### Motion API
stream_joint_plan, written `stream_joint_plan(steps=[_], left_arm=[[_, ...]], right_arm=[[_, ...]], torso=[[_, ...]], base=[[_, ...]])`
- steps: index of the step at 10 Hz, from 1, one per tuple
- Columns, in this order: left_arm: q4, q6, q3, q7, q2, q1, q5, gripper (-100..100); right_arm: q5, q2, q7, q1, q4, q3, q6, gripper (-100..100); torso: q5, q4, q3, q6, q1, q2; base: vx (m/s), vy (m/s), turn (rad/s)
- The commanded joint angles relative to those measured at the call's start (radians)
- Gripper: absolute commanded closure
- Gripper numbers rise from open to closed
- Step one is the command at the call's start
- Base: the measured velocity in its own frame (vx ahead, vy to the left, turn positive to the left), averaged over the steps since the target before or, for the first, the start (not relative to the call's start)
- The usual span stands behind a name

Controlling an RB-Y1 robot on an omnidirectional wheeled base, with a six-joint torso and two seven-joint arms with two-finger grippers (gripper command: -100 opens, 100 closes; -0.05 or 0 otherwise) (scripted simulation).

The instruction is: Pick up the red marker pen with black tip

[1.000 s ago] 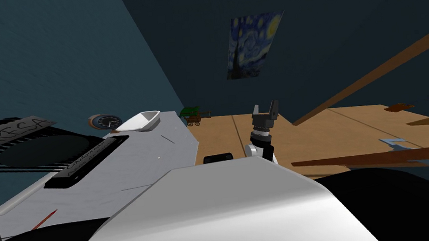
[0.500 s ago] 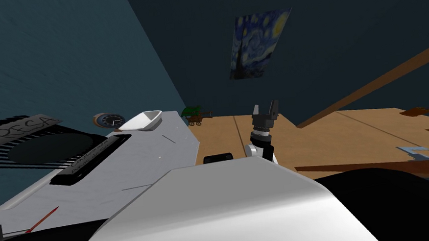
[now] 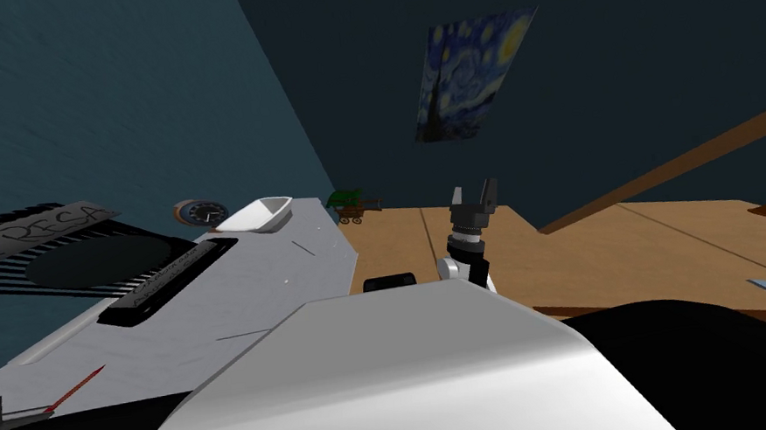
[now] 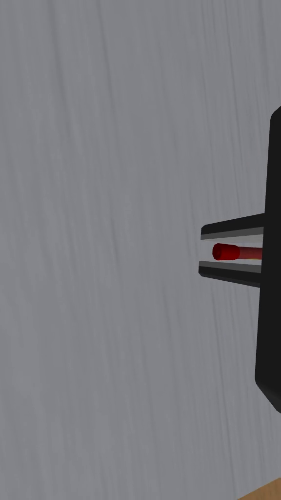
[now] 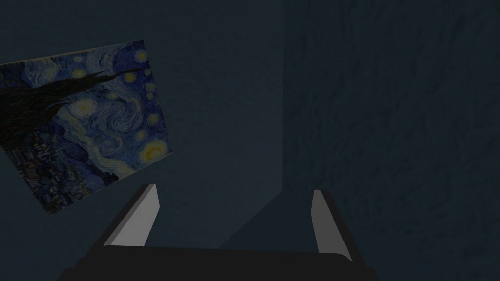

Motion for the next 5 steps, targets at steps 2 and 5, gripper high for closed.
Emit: stream_joint_plan(steps=[2,5], left_arm=[[0.046,-0.027,-0.039,-0.004,-0.024,-0.074,-0.052,100],[0.044,-0.025,-0.114,-0.022,-0.011,-0.119,-0.018,100]], right_arm=[[0.0,0.0,0.0,0.0,0.0,0.0,0.0,0],[0.0,0.0,0.0,0.0,0.0,0.0,0.0,0]], torso=[[0.0,0.0,0.001,0.0,0.001,0.002],[0.0,0.0,0.001,0.0,0.001,0.001]], base=[[0.009,-0.001,-0.006],[0.031,-0.001,0.06]])
